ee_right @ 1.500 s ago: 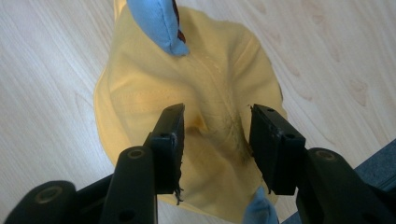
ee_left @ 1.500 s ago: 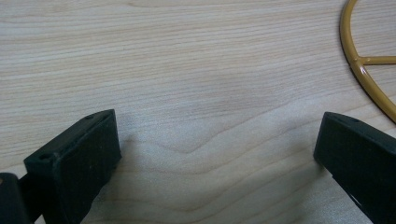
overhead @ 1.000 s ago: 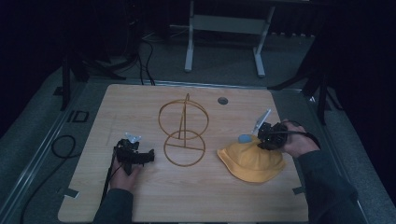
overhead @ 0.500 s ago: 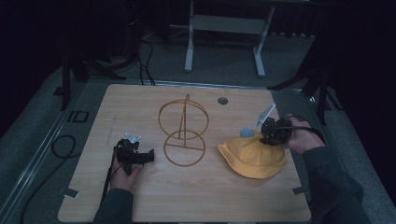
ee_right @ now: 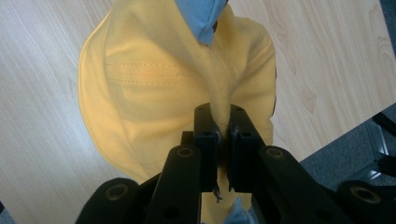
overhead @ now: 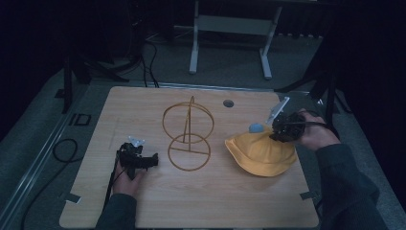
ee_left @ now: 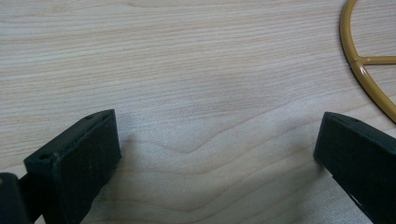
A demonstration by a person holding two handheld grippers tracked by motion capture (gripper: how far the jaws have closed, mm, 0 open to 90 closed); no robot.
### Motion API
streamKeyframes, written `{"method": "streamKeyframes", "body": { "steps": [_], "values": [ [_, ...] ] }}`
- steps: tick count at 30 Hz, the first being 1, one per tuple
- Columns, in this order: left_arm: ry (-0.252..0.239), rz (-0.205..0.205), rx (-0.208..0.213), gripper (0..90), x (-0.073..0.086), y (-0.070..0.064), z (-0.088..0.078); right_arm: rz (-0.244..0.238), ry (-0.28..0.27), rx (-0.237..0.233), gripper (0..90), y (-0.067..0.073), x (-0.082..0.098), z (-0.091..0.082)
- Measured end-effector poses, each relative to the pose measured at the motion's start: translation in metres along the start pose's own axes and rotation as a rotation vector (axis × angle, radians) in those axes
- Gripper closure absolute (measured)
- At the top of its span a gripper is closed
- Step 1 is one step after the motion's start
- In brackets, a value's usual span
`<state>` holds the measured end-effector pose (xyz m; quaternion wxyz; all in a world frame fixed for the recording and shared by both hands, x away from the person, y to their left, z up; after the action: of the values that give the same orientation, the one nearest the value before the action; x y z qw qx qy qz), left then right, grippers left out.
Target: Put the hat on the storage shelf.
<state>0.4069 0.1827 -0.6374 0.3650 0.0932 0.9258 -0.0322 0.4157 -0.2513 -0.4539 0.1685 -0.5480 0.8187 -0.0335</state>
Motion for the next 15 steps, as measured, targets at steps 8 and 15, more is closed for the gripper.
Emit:
{"method": "streamKeyframes", "body": {
  "steps": [8,15],
  "values": [
    [0.001,0.001,0.0,0.4,0.0,0.0,0.0,-0.002,-0.032,-0.002,84.4,-0.007,-0.004,-0.016],
    [0.001,0.001,0.0,0.4,0.0,0.0,0.0,-0.008,-0.048,-0.007,84.4,-0.013,-0.007,-0.028]
  ]
}}
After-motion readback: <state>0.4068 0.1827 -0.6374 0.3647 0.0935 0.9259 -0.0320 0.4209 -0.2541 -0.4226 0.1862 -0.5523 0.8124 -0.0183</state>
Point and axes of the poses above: each handheld gripper's, and its own axes: z roughly forward along the jaws, x roughly out of its underside, y roughly to its left, the point moved 10 cm from there along z, roughly forward along the jaws, and after that the axes turned 1 degree about z, right-handed, at the moved point
